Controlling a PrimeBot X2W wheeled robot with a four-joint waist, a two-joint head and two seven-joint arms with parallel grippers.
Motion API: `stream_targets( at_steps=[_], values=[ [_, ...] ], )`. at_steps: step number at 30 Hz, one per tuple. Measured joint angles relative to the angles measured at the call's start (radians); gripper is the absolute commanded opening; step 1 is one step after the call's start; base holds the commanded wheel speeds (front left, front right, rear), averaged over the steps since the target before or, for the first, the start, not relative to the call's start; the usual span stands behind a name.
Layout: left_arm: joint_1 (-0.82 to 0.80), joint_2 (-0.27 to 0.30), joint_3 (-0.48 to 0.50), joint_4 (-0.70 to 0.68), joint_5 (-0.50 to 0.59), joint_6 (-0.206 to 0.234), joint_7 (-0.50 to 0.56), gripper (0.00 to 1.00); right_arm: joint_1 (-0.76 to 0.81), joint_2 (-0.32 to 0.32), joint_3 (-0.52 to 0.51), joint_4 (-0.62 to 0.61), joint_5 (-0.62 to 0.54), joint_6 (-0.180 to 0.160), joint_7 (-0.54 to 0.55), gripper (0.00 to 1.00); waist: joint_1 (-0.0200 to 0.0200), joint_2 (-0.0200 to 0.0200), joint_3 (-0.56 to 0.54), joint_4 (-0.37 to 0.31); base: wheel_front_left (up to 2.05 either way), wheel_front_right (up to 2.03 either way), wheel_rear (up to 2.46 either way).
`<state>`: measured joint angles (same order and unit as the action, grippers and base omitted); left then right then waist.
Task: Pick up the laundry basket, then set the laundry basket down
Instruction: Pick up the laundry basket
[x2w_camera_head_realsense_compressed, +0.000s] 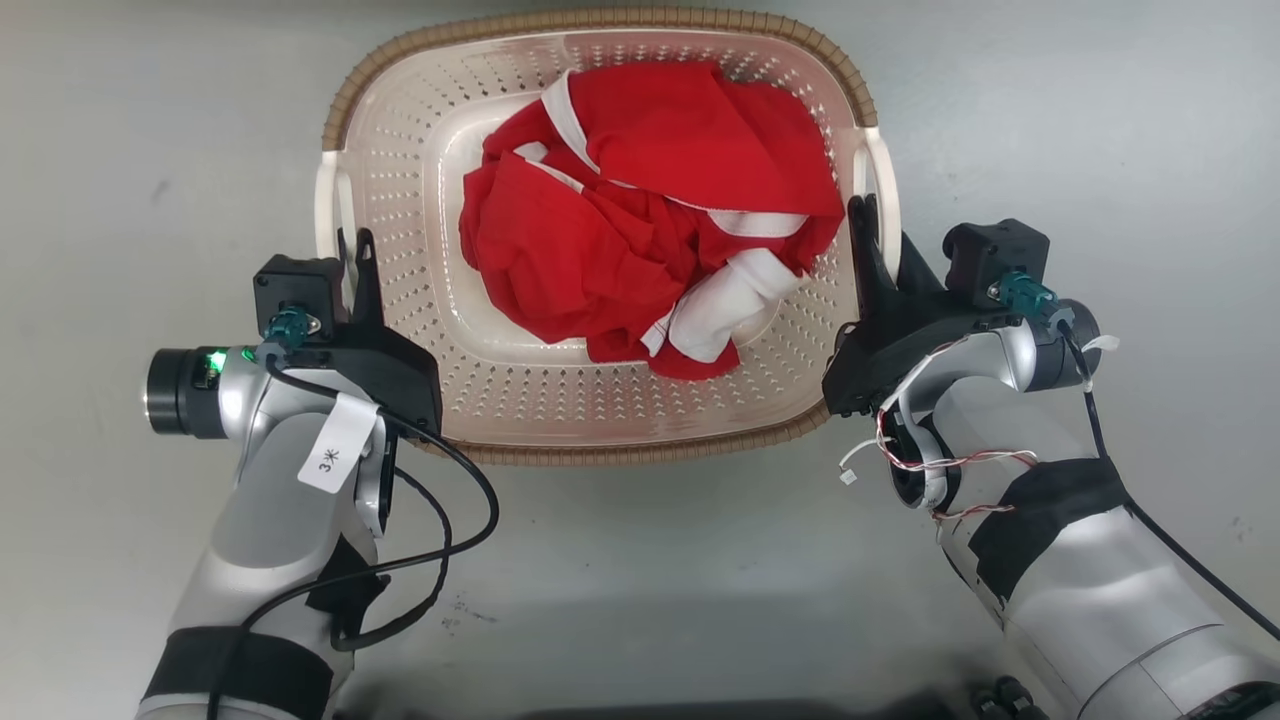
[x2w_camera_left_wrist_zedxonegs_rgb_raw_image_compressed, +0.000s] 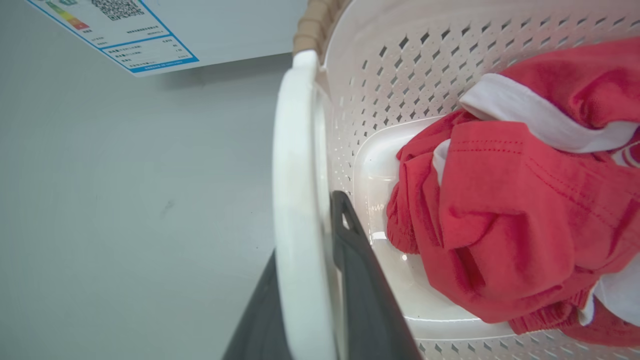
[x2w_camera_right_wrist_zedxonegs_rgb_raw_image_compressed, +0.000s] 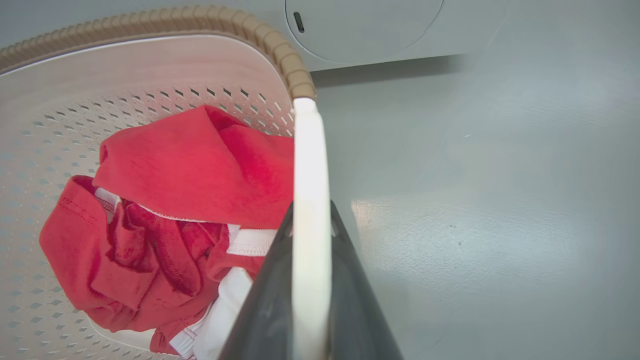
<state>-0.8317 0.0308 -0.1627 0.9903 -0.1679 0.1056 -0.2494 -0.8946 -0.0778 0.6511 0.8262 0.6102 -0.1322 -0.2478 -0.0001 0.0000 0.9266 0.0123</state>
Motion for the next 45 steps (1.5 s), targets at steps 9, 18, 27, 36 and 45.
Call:
stream_targets(
  at_steps=[9,18,27,36,45],
  values=[
    [0.016,-0.003,-0.062,0.032,-0.083,0.000,0.000,0.00,-0.002,0.002,0.043,0.075,0.061,0.000,0.001,0.00,0.0001,0.0000,-0.071,-0.007,0.00,0.00,0.00],
    [0.074,0.001,-0.146,0.049,-0.179,0.002,0.000,0.00,0.024,0.003,0.102,0.121,0.126,0.000,0.019,0.00,0.0000,-0.0001,-0.169,-0.019,0.00,0.00,0.00],
    [0.139,0.005,-0.228,0.064,-0.267,0.009,0.011,0.00,0.081,0.003,0.162,0.149,0.177,0.000,0.046,0.00,0.0000,-0.0001,-0.278,-0.024,0.00,0.00,0.00],
    [0.185,0.014,-0.320,0.068,-0.334,0.011,0.064,0.00,0.125,0.002,0.215,0.169,0.235,0.000,0.097,0.00,-0.0001,-0.0001,-0.409,-0.023,0.00,0.00,0.00],
    [0.237,0.016,-0.388,0.088,-0.392,0.015,0.127,0.00,0.179,0.001,0.267,0.185,0.294,0.000,0.162,0.00,0.0000,-0.0001,-0.542,-0.018,0.00,0.00,0.00]
  ],
)
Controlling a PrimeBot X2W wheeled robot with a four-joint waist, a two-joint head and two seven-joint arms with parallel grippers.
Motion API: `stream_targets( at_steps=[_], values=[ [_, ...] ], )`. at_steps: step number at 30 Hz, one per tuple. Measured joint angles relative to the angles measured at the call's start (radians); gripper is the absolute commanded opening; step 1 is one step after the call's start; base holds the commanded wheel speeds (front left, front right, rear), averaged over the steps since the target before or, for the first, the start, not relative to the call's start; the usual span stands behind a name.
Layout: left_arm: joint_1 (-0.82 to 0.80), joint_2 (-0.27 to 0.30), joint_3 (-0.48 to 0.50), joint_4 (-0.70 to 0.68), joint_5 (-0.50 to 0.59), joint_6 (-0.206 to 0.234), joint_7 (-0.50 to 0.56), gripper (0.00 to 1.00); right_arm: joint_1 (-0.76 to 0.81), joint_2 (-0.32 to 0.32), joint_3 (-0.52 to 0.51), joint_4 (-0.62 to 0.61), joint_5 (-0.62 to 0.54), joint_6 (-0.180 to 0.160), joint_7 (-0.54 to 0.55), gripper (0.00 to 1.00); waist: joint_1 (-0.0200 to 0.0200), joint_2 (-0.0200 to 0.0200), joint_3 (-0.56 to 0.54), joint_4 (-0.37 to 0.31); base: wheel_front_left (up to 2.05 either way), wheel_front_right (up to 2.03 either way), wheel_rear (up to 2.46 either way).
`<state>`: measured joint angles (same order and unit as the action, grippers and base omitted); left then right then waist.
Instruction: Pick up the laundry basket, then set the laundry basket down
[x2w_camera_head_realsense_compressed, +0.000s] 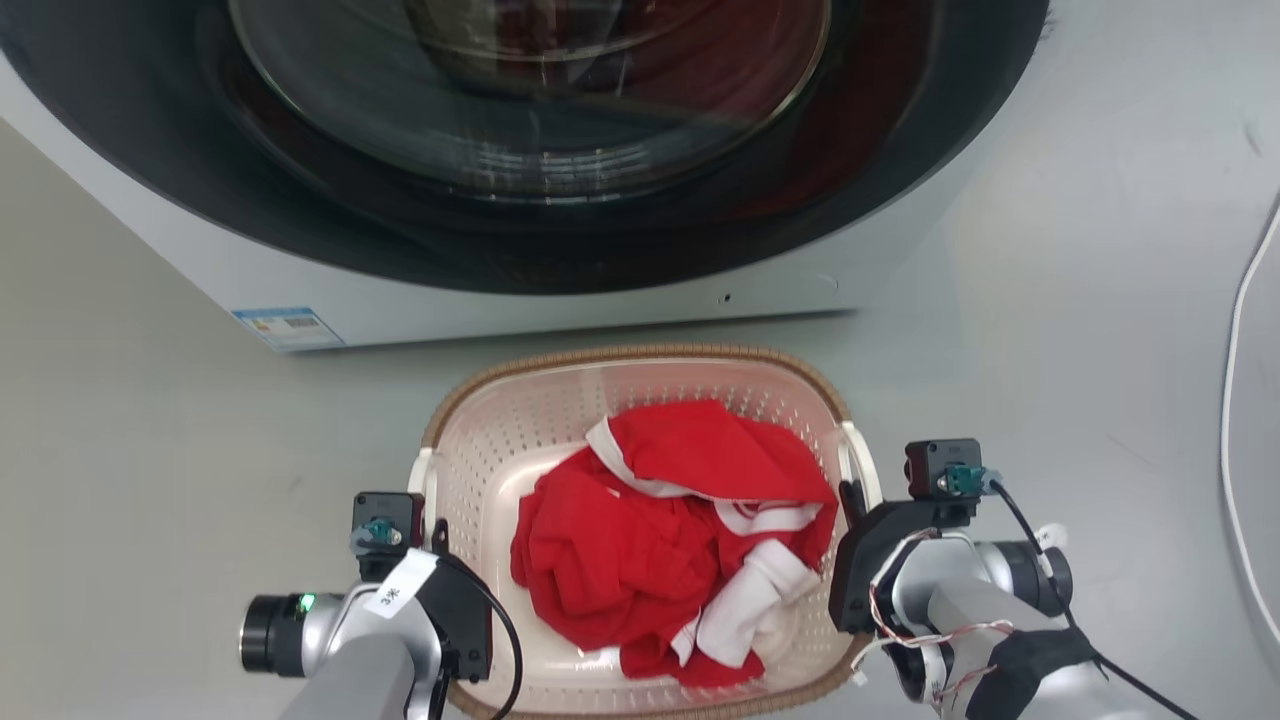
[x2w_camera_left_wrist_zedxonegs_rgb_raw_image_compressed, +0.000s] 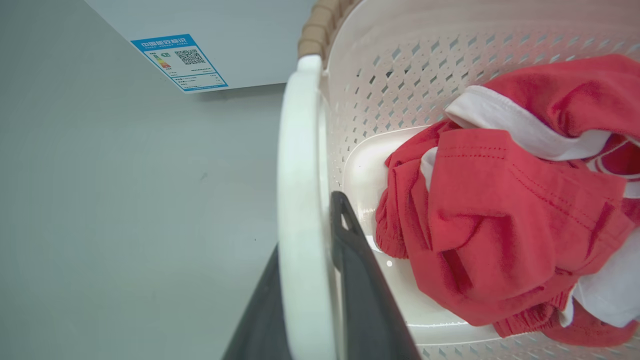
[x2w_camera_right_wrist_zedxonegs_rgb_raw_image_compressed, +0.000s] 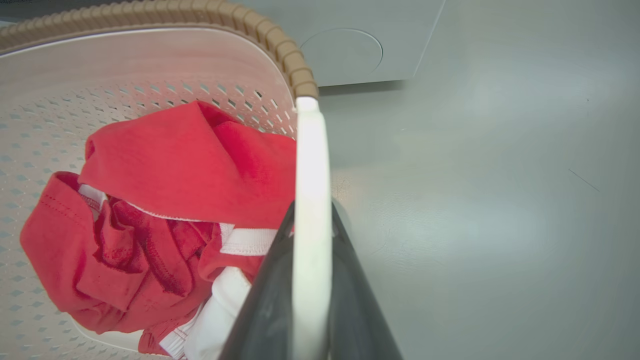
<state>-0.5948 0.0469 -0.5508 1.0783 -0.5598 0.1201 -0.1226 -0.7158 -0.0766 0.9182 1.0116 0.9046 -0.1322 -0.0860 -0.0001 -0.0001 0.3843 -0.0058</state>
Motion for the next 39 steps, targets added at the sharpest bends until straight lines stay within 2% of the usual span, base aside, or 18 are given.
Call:
stream_targets(
  at_steps=[14,26,39],
  values=[
    [0.118,0.003,-0.095,0.019,-0.073,0.003,0.108,0.00,0.127,-0.001,0.092,0.007,0.080,-0.001,0.095,0.00,0.0000,-0.0001,-0.210,0.006,0.00,0.00,0.00],
    [0.191,0.008,-0.152,0.022,-0.119,0.003,0.157,0.00,0.204,-0.001,0.140,0.004,0.135,-0.008,0.139,0.00,-0.0001,-0.0001,-0.381,0.012,0.00,0.00,0.00],
    [0.186,0.013,-0.181,0.022,-0.130,0.004,0.167,0.00,0.204,-0.003,0.168,0.004,0.170,-0.009,0.146,0.00,0.0000,0.0000,-0.446,0.017,0.00,0.00,0.00]
  ],
)
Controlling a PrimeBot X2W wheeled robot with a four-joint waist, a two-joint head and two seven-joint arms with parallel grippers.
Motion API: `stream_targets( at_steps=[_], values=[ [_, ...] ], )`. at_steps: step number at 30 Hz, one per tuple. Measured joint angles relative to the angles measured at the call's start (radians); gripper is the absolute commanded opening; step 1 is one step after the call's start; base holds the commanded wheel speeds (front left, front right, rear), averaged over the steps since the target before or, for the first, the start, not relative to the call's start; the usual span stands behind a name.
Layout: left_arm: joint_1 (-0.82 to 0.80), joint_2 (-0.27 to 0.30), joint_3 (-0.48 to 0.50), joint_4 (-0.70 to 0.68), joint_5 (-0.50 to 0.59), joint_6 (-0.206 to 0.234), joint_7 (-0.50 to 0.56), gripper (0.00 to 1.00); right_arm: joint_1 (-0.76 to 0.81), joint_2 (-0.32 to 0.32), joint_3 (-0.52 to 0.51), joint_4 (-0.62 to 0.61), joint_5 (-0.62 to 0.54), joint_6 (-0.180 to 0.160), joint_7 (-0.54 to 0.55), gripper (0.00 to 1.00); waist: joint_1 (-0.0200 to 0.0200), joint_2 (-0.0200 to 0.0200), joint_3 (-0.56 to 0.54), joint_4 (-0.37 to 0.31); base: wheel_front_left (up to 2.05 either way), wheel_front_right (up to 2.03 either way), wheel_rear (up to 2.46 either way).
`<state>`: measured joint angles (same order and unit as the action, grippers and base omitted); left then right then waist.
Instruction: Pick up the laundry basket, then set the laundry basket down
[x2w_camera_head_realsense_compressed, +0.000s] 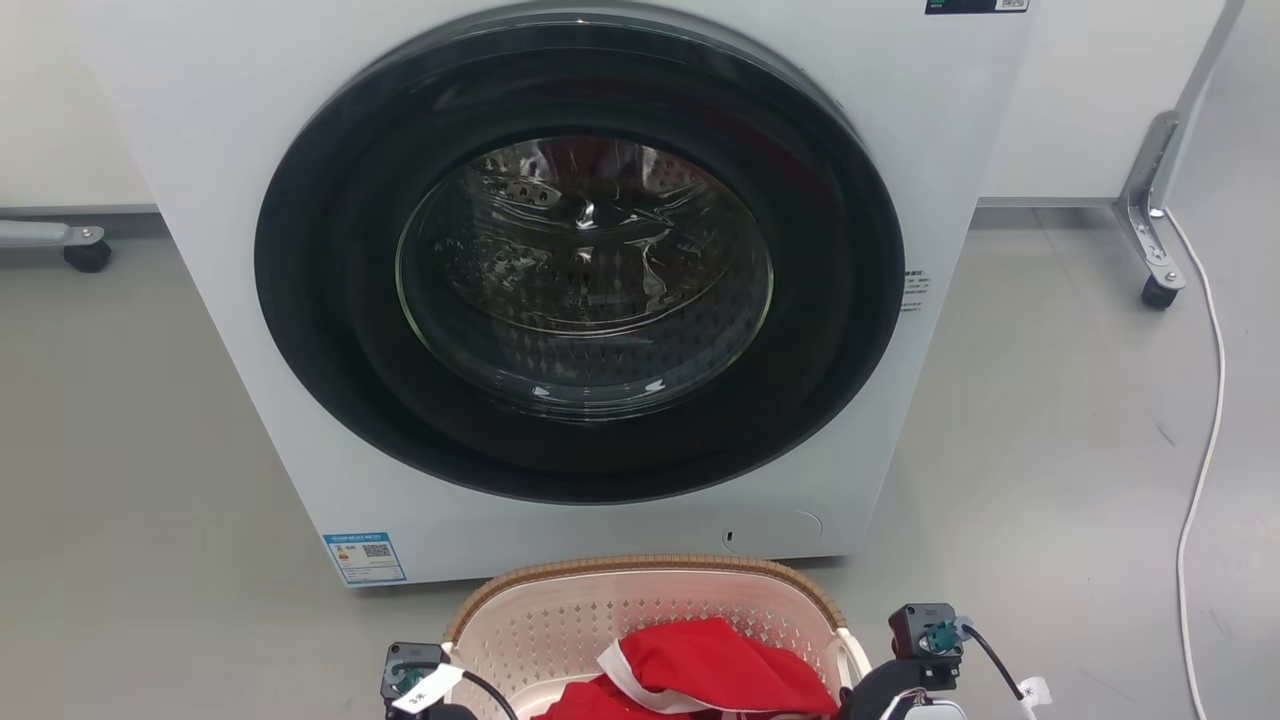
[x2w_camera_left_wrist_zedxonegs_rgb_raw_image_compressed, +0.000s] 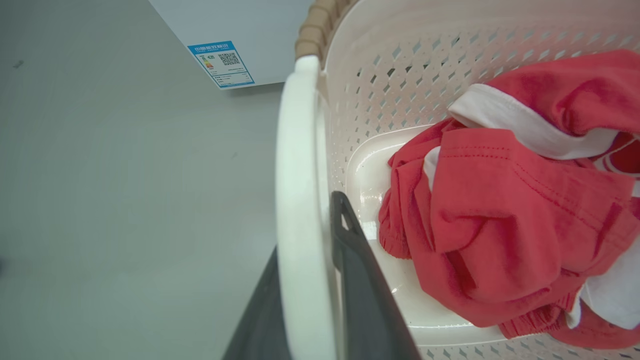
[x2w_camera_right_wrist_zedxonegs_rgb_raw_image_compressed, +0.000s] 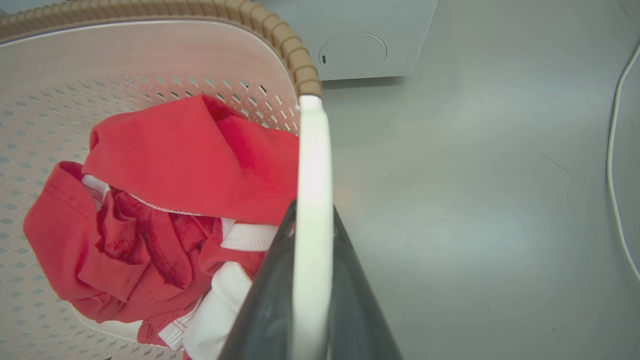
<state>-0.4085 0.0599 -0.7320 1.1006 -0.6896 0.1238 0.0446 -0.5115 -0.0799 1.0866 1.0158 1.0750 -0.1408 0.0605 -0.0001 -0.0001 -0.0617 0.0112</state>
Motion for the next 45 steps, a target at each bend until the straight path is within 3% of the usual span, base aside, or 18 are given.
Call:
stream_targets(
  at_steps=[31,45],
  values=[
    [-0.016,0.002,-0.040,0.011,-0.046,0.001,-0.007,0.00,-0.017,-0.002,0.057,0.011,0.053,0.000,-0.009,0.00,0.0001,0.0002,0.010,-0.011,0.00,0.00,0.00],
    [-0.041,0.003,-0.045,0.011,-0.060,0.008,-0.031,0.00,-0.051,-0.003,0.077,0.016,0.062,0.000,-0.027,0.00,0.0002,0.0002,0.074,-0.012,0.00,0.00,0.00]
  ],
)
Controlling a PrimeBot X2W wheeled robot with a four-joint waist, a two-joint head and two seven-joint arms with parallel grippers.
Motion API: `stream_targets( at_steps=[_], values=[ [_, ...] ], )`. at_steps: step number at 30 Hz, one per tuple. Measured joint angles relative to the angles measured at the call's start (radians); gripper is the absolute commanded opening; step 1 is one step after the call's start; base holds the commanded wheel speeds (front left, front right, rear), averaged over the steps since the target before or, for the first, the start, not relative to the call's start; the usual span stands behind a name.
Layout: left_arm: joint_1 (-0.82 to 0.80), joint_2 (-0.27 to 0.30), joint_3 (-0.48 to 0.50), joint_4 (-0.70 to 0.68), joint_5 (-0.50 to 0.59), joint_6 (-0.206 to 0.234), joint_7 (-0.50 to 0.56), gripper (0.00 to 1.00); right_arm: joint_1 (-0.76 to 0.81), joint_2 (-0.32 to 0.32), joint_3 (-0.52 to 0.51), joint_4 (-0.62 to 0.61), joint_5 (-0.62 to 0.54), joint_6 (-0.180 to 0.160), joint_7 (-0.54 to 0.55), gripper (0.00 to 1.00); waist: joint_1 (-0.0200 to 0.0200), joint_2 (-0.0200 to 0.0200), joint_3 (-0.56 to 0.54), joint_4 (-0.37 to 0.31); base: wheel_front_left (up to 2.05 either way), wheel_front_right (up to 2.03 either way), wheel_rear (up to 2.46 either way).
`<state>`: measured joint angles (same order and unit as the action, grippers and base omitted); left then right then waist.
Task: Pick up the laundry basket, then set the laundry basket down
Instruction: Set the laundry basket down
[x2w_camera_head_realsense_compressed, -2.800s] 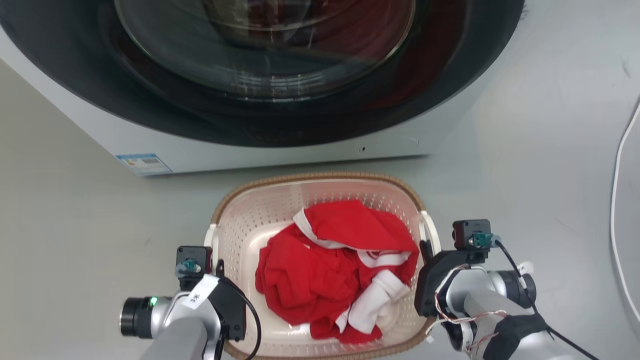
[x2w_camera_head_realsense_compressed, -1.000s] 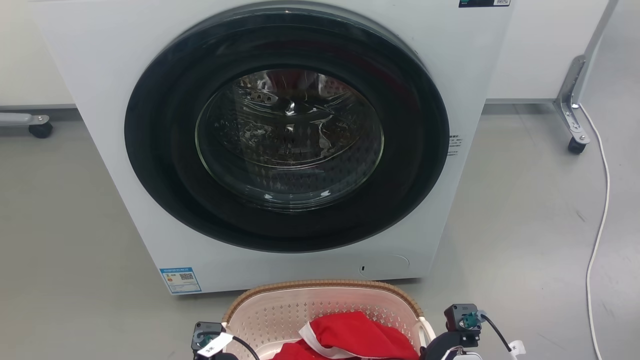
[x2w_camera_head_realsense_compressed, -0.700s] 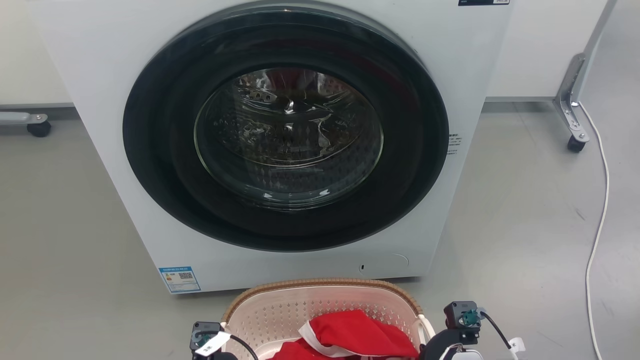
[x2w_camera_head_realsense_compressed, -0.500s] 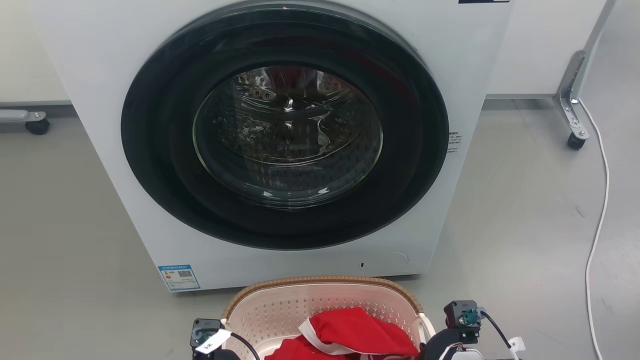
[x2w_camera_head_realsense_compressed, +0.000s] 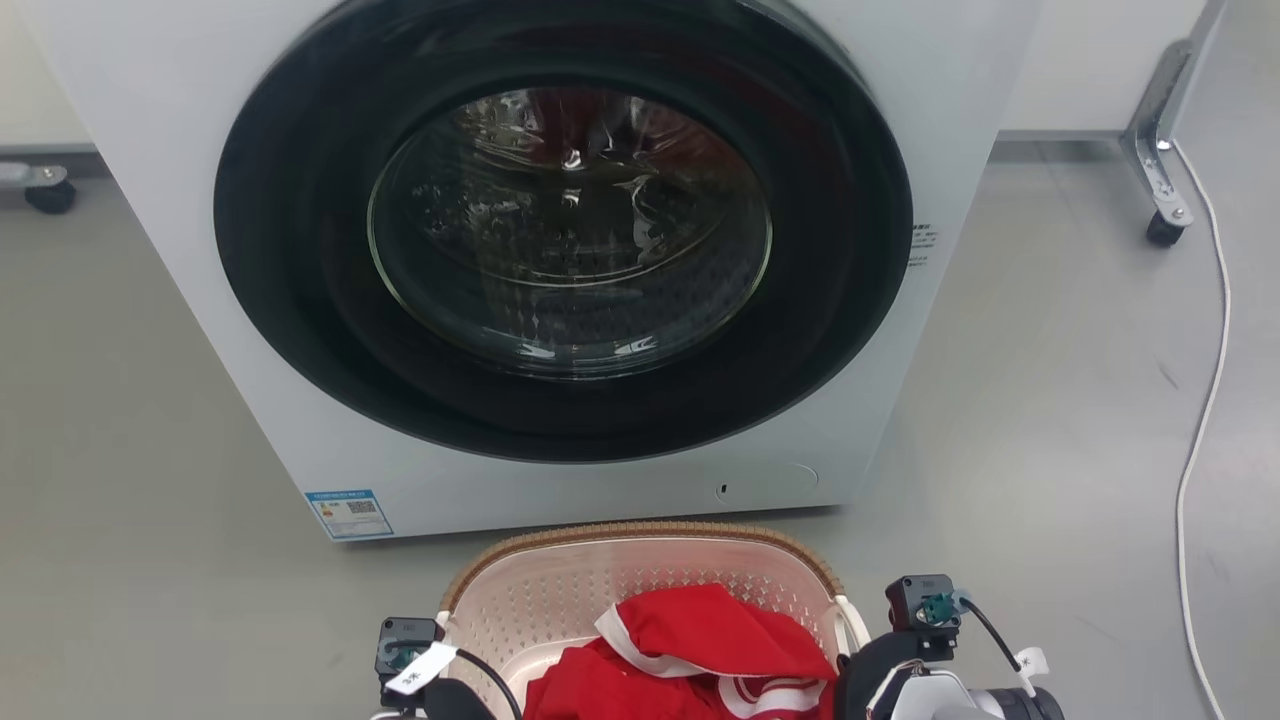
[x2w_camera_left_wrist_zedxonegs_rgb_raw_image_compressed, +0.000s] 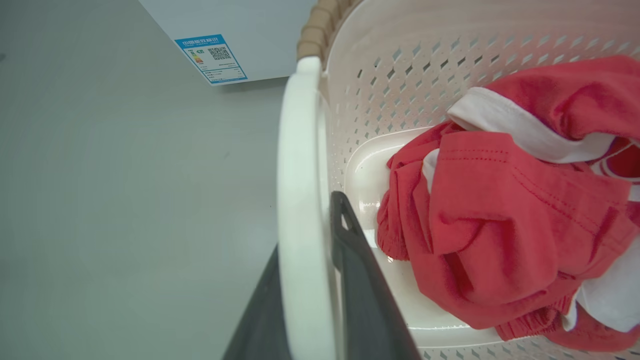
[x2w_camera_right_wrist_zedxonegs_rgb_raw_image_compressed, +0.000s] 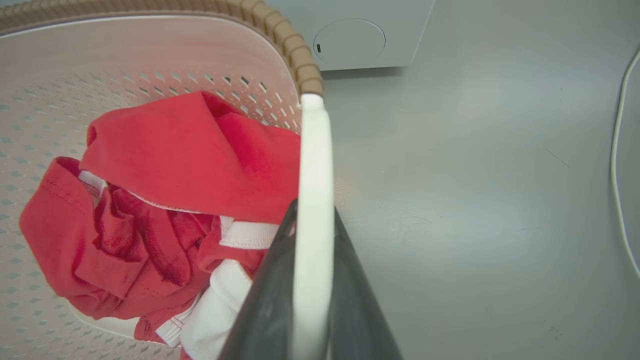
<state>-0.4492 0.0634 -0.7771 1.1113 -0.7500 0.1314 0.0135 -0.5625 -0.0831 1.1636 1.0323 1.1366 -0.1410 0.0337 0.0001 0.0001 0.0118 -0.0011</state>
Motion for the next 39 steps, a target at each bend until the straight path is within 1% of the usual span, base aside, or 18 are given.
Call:
stream_targets(
  at_steps=[10,34,39],
  values=[
    [-0.049,0.000,0.026,0.008,-0.006,0.000,-0.041,0.00,-0.076,0.000,0.007,0.001,-0.001,0.000,-0.013,0.00,0.0001,0.0000,0.121,0.000,0.00,0.00,0.00],
    [-0.266,-0.004,0.061,0.030,0.005,0.000,-0.114,0.00,-0.311,-0.001,-0.002,0.038,-0.024,0.000,-0.066,0.00,0.0001,0.0001,0.472,-0.008,0.00,0.00,0.00],
    [-0.319,-0.003,0.067,0.029,0.005,0.001,-0.131,0.00,-0.365,-0.003,-0.006,0.045,-0.044,0.000,-0.081,0.00,0.0001,0.0001,0.547,-0.005,0.00,0.00,0.00]
  ],
)
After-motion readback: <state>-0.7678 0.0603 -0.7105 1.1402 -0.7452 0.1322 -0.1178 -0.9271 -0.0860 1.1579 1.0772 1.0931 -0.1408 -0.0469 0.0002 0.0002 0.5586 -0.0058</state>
